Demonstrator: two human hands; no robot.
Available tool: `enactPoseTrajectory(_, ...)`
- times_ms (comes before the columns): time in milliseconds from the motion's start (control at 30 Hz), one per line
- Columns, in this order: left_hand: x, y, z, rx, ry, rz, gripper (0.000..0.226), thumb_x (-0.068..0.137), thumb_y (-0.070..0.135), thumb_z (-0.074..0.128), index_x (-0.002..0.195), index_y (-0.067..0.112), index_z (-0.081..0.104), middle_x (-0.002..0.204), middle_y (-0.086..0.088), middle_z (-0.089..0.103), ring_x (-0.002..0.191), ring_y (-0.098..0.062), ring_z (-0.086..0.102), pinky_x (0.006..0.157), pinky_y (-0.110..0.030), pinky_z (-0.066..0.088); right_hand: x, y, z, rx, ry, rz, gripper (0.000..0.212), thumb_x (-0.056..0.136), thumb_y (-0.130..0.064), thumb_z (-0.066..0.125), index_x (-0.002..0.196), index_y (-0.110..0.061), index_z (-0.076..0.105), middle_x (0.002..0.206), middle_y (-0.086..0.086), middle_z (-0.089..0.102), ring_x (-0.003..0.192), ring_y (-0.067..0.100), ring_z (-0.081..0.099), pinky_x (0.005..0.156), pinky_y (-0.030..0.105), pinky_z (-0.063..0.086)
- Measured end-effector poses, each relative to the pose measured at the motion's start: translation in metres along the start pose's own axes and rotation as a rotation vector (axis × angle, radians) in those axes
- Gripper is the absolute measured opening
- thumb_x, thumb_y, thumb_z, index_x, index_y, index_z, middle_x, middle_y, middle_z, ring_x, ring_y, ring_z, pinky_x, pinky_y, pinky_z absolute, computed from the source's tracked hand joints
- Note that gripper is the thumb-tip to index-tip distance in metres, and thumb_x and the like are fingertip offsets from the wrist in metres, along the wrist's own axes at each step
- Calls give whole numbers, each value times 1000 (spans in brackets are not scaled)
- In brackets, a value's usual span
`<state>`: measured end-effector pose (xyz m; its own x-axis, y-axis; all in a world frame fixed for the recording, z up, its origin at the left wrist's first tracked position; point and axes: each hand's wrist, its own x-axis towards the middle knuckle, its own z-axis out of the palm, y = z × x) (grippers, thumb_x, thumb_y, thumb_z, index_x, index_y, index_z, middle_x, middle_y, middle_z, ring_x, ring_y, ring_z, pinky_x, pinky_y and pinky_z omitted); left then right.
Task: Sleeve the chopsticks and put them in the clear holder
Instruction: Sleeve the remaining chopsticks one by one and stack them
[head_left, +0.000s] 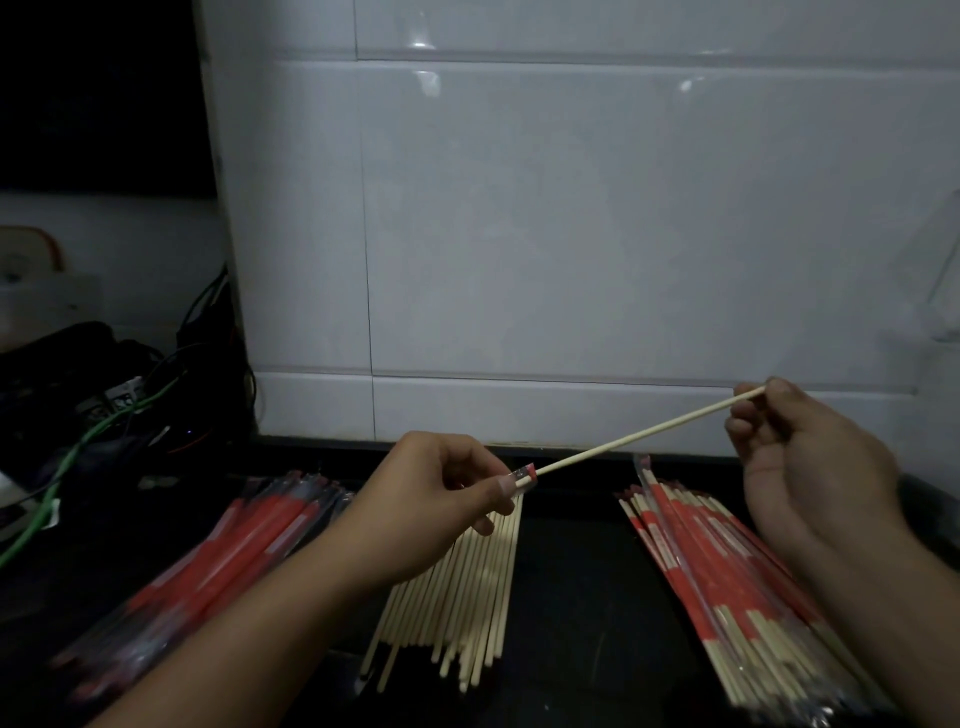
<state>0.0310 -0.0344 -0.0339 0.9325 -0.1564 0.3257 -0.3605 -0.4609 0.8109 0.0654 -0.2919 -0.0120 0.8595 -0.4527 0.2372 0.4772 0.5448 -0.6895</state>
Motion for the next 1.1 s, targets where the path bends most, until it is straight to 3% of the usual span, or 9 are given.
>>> enactPoseTrajectory(133,0,-1,1,6,-20,-6,6,91,26,67,89,22,72,81,7,76,70,-7,71,62,-18,48,-3,3,-1,4,-14,7,12,99,-8,50,92,-9,59,75,2,64,56,4,62,55,16,50)
enactPoseTrajectory(367,0,-2,2,-9,-19,3,7,93,23,67,90,20,73,81,4,76,71,-9,71,63,-18,48,-13,6,6,2,-72,63,13,98,-6,52,88,-7,61,65,1,68,61,8,66,57,17,53)
enactPoseTrajectory(500,0,-2,3,2,-20,15,7,93,24,67,91,22,73,81,6,76,71,-9,71,63,-18,48,-24,18,3,-583,-248,-170,10,95,-9,60,90,-11,70,67,5,69,59,12,65,57,21,53)
enactPoseTrajectory(633,0,-2,3,18,-14,21,7,93,25,66,90,24,73,81,8,76,70,-7,71,64,-20,47,-46,37,2,-1083,-744,-609,18,91,-21,64,105,-24,74,87,-11,65,82,8,64,71,14,47)
enactPoseTrajectory(733,-1,-2,2,34,-14,26,8,93,27,65,92,25,72,83,9,75,72,-5,71,63,-17,48,-64,47,3,-1157,-954,-352,41,94,-22,63,130,-39,58,98,-16,63,93,5,62,81,19,50)
enactPoseTrajectory(800,-1,-2,3,29,-22,29,8,93,28,65,93,25,72,83,9,76,72,-6,71,62,-17,48,-72,51,9,-1000,-852,-132,45,92,-16,65,132,-34,54,96,-9,67,84,12,68,77,27,56)
enactPoseTrajectory(900,-2,-1,6,24,-33,52,7,91,31,68,91,26,72,82,8,76,70,-7,71,62,-20,47,-72,45,18,-810,-629,47,30,90,-15,66,118,-23,60,86,1,72,72,17,72,63,26,58)
enactPoseTrajectory(1000,-3,1,11,27,-54,76,6,90,32,69,89,27,73,80,8,75,69,-9,71,66,-30,56,-70,38,18,-905,-623,31,8,91,-18,65,97,-19,71,75,2,74,66,13,70,61,22,57)
enactPoseTrajectory(1100,-6,2,13,22,-72,89,5,90,32,70,90,28,73,81,6,75,70,-10,71,74,-36,60,-68,39,16,-894,-615,41,11,94,-14,61,89,-15,71,67,4,72,58,11,65,57,19,53)
